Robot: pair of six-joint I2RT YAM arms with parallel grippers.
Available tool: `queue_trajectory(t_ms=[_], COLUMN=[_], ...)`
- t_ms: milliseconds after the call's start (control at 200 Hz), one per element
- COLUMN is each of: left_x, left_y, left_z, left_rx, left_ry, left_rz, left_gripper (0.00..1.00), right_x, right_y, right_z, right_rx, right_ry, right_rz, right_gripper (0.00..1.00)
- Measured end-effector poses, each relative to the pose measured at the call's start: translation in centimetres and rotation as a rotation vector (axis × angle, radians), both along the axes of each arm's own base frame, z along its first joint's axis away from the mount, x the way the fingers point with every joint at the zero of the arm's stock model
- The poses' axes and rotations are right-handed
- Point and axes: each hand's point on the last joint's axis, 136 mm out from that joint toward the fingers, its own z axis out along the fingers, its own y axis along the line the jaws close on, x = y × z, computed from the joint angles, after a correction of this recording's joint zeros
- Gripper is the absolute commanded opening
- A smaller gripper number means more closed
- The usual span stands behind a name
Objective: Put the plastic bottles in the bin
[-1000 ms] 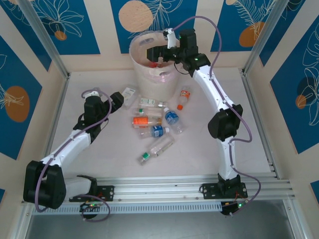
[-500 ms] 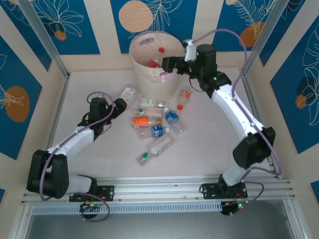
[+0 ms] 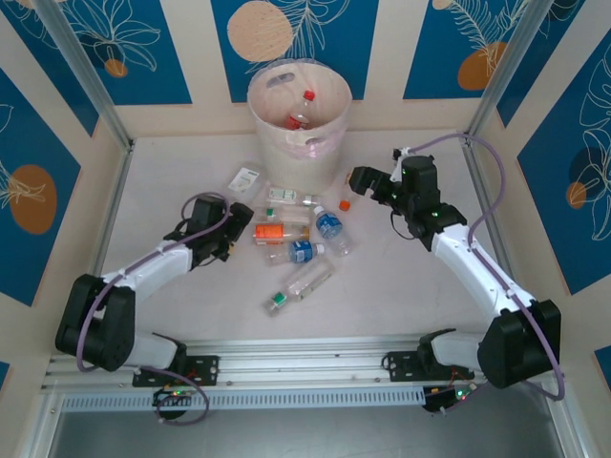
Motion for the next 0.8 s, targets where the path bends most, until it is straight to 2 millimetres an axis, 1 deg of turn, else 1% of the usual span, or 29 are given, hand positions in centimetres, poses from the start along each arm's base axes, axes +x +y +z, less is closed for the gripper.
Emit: queue_trajectory(t_ms=[85, 160, 225, 315, 410, 495, 660, 800], left_x=[-0.5, -0.7, -0.7, -0.3, 0.2, 0.8, 2.0, 2.0], left_y=[-0.3, -0.7, -1.3, -2.4, -2.9, -3.2, -4.3, -5.0], left_z=[-1.2, -1.7, -1.8, -1.3, -1.2, -2.1, -3.8, -5.0], left_rx=[-0.042, -0.069, -0.084, -0.112, -0.147, -0.163, -0.206, -0.237], left_ry=[0.07, 0.112, 0.127, 0.129, 0.124, 0.142, 0.19, 0.23], left_rz=[0.051, 0.08, 0.091, 0.1, 0.123, 0.148, 0.183, 0.218], left_gripper=[1.0, 0.99, 0.98, 0.94, 0.91, 0.9, 0.85, 0.81], right_x=[0.1, 0.1, 0.1, 0.1, 0.0, 0.0, -0.3, -0.6], right_y=[-0.9, -1.4, -1.5, -1.6, -1.6, -1.6, -1.7, -1.8], right_z=[0.3, 0.7, 1.0, 1.0, 1.0, 1.1, 1.7, 2.1], right_rx=[0.014, 0.017, 0.019, 0.026, 0.042, 0.051, 0.063, 0.071], right_ry=[-0.004, -0.017, -0.023, -0.021, -0.015, -0.013, -0.023, -0.031], right_rz=[-0.03, -0.046, -0.049, -0.055, -0.055, -0.054, -0.059, -0.063], right_gripper=[0.99, 1.0, 0.99, 1.0, 1.0, 1.0, 0.99, 0.99])
